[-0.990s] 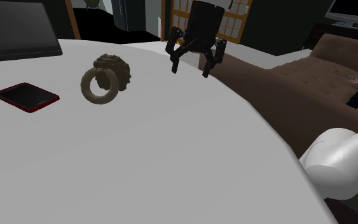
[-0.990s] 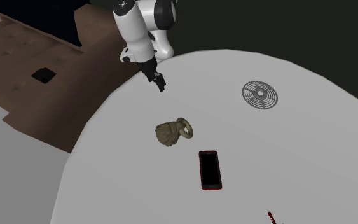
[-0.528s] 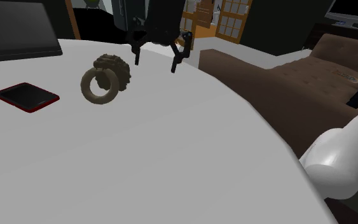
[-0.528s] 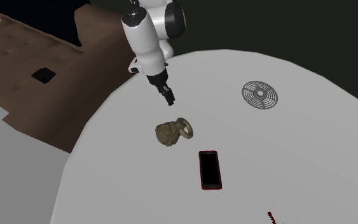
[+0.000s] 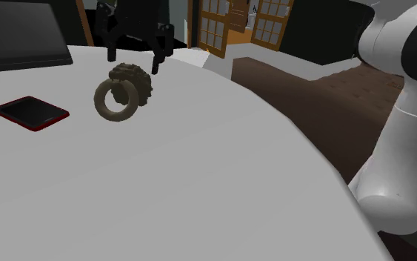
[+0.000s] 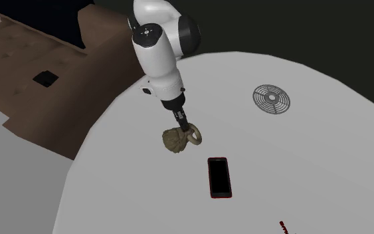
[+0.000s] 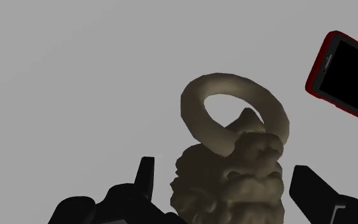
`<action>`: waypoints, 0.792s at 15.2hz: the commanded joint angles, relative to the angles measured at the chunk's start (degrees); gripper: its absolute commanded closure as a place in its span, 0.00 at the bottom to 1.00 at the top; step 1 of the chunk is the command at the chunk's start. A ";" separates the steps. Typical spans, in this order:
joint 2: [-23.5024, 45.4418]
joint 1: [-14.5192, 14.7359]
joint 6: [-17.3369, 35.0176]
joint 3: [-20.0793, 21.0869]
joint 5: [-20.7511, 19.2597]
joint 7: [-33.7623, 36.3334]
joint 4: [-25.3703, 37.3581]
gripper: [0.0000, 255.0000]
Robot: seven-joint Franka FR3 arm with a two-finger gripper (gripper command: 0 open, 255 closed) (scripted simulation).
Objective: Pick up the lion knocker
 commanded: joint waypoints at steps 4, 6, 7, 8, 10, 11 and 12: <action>7.52 3.60 -1.37 -0.30 -4.10 5.62 8.77 0.00; 6.46 2.89 0.71 -0.30 -3.48 5.17 5.67 0.00; 5.99 2.58 1.72 -0.30 -3.20 4.96 4.21 0.00; 5.55 2.30 2.70 -0.31 -2.93 4.74 2.81 0.00; 4.92 1.90 4.19 -0.33 -2.55 4.42 0.72 0.00; 4.91 1.89 4.20 -0.33 -2.55 4.42 0.70 0.00; 4.78 1.83 4.10 -0.33 -2.48 4.38 0.68 1.00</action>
